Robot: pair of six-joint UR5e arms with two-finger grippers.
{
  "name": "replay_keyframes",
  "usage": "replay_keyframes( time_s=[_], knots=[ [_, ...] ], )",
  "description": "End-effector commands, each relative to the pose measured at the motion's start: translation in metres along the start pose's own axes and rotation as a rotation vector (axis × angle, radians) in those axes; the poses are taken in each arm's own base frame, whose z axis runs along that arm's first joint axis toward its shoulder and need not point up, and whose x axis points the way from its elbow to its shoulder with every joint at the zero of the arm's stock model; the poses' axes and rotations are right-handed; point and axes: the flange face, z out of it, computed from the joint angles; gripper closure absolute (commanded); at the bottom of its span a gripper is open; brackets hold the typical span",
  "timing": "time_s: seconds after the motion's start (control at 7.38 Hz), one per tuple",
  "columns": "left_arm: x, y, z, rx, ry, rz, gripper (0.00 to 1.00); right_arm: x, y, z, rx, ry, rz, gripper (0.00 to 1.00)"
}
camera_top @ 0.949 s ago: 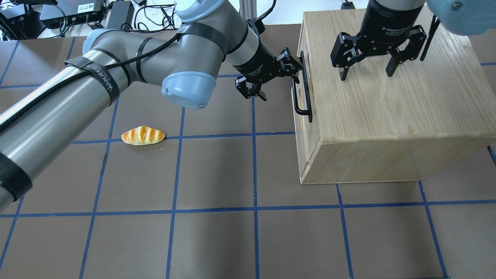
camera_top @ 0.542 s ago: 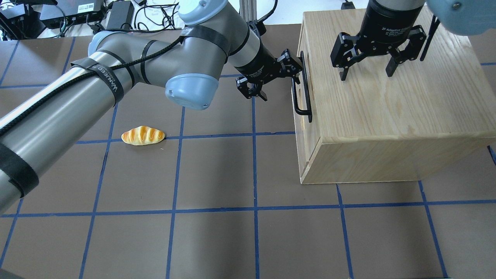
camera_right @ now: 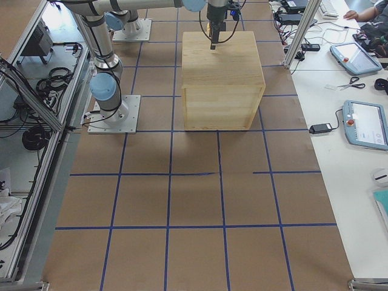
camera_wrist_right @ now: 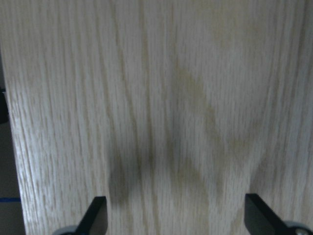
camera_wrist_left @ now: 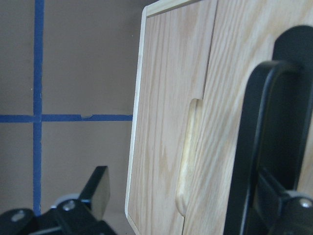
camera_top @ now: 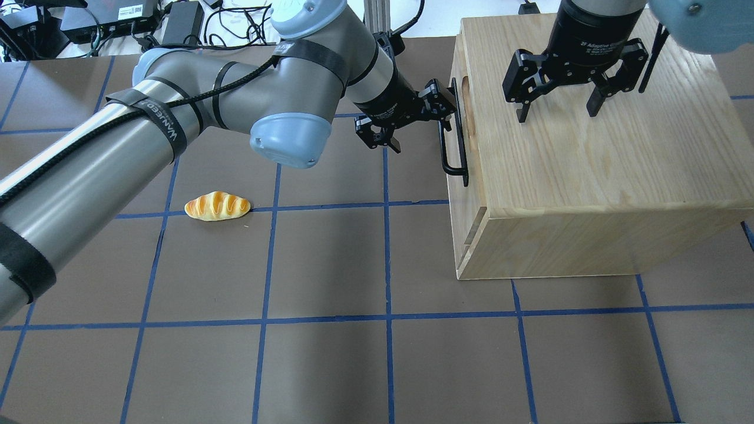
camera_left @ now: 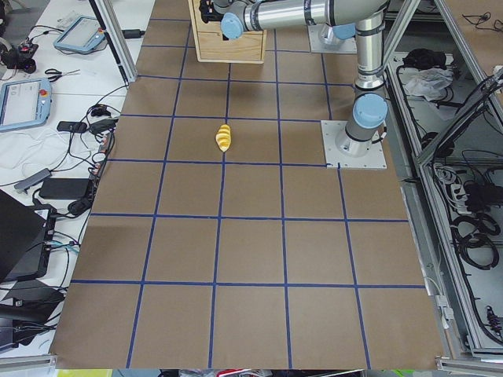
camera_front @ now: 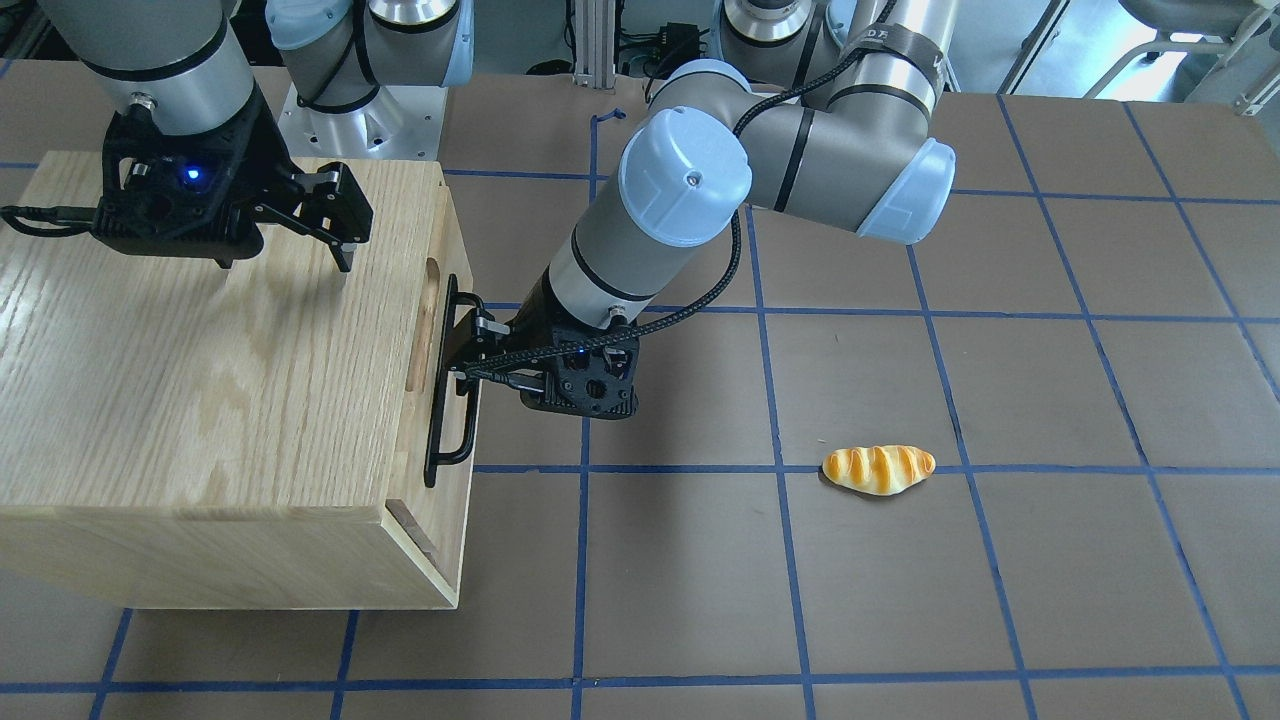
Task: Open upper drawer
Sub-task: 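Pull the handle with the left gripper to slide the drawer outward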
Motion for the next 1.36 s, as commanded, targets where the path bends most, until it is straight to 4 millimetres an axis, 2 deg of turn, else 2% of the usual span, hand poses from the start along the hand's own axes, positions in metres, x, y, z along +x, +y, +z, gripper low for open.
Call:
replay_keyframes(
  time_s=[0.0,0.41,0.68,0.95,1.08,1.22],
  knots=[
    [-0.008,0.001,-0.001,0.016,-0.07,0.054,0.0,0.0,0.0,0.0,0.0,0.0,0.0,0.0],
    [-0.019,0.005,-0.015,0.005,-0.08,0.079,0.0,0.0,0.0,0.0,0.0,0.0,-0.002,0.0],
    [-0.044,-0.009,-0.04,0.008,-0.083,0.07,0.0,0.0,0.0,0.0,0.0,0.0,-0.002,0.0],
    [-0.066,-0.012,-0.049,-0.018,-0.101,0.079,0.0,0.001,0.0,0.001,-0.001,0.0,0.001,0.0],
    [-0.076,-0.013,-0.061,-0.024,-0.103,0.075,0.0,0.0,0.0,0.001,-0.001,0.0,-0.002,0.0],
    [-0.078,-0.012,-0.064,-0.029,-0.104,0.08,0.0,0.0,0.0,0.0,0.0,0.0,0.0,0.0]
  ],
)
